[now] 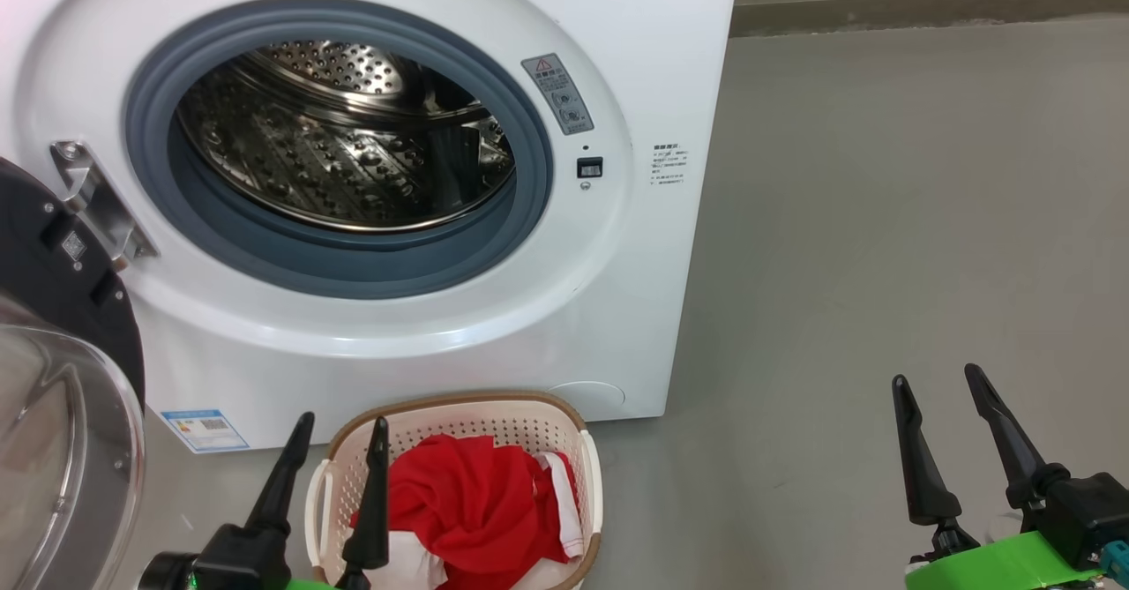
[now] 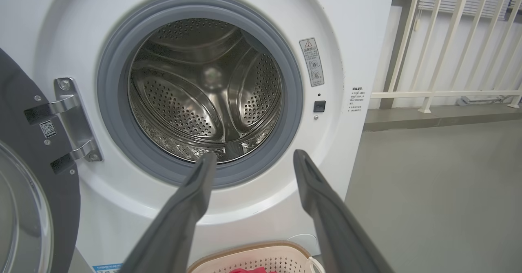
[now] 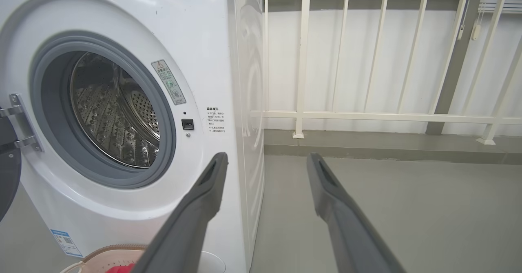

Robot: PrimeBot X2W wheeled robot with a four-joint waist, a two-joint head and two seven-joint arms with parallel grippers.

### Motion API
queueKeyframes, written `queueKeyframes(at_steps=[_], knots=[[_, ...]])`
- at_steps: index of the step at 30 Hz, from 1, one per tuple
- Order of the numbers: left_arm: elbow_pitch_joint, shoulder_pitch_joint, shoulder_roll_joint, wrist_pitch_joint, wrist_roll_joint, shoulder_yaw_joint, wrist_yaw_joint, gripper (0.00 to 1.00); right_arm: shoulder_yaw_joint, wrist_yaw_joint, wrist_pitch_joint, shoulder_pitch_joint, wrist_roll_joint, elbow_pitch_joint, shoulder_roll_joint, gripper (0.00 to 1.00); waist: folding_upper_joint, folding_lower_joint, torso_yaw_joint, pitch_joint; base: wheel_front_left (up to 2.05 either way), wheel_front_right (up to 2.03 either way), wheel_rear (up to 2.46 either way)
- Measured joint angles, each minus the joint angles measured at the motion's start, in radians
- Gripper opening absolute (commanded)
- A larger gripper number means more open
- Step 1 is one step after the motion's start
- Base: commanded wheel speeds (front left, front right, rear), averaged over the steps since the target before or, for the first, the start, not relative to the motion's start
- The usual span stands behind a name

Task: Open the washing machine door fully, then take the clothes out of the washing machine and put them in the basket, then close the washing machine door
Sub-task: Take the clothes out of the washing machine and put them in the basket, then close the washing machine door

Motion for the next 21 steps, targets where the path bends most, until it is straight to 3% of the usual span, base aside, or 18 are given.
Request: queueKeyframes(at_steps=[21], knots=[[-0.002,0.001,0.0,0.0,0.0,-0.001,0.01,1.0,-0.002,0.0,0.0,0.001,0.0,-0.006,0.0,1.0,0.0,0.0,0.014,0.004,-0.11,0.11,0.0]])
